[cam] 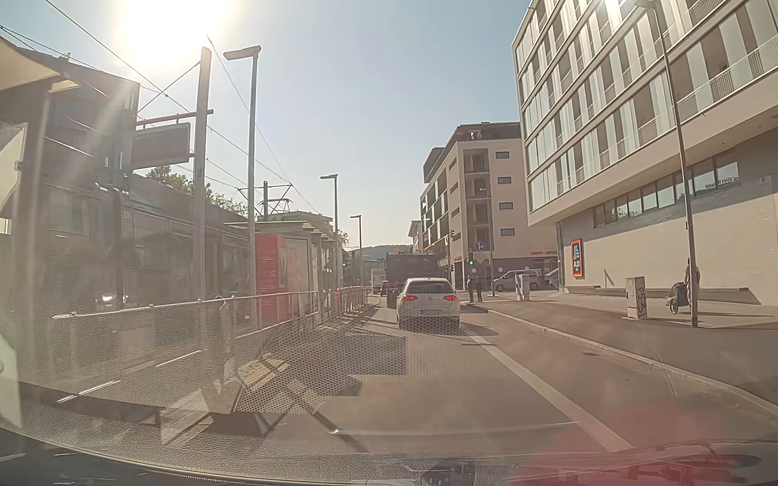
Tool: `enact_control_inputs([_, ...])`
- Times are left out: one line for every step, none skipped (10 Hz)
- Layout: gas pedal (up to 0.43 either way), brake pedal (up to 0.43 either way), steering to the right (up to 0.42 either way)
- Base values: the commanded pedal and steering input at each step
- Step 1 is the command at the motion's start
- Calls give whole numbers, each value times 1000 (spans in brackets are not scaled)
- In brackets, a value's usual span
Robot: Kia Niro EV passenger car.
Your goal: Follow the waypoints while adhering to traffic rules and regulations
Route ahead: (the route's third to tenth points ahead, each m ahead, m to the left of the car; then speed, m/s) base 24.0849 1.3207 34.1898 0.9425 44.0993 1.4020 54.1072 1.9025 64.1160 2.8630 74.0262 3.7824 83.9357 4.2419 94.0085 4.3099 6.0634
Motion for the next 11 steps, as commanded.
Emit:
enact_control_inputs([157, 0, 5])
enact_control_inputs([157, 0, 4])
enact_control_inputs([157, 0, 3])
enact_control_inputs([157, 0, 0])
enact_control_inputs([157, 0, -3])
enact_control_inputs([157, 0, -3])
enact_control_inputs([157, 0, -3])
enact_control_inputs([157, 0, -3])
enact_control_inputs([157, 0, -3])
enact_control_inputs([150, 0, -3])
enact_control_inputs([150, 0, -3])
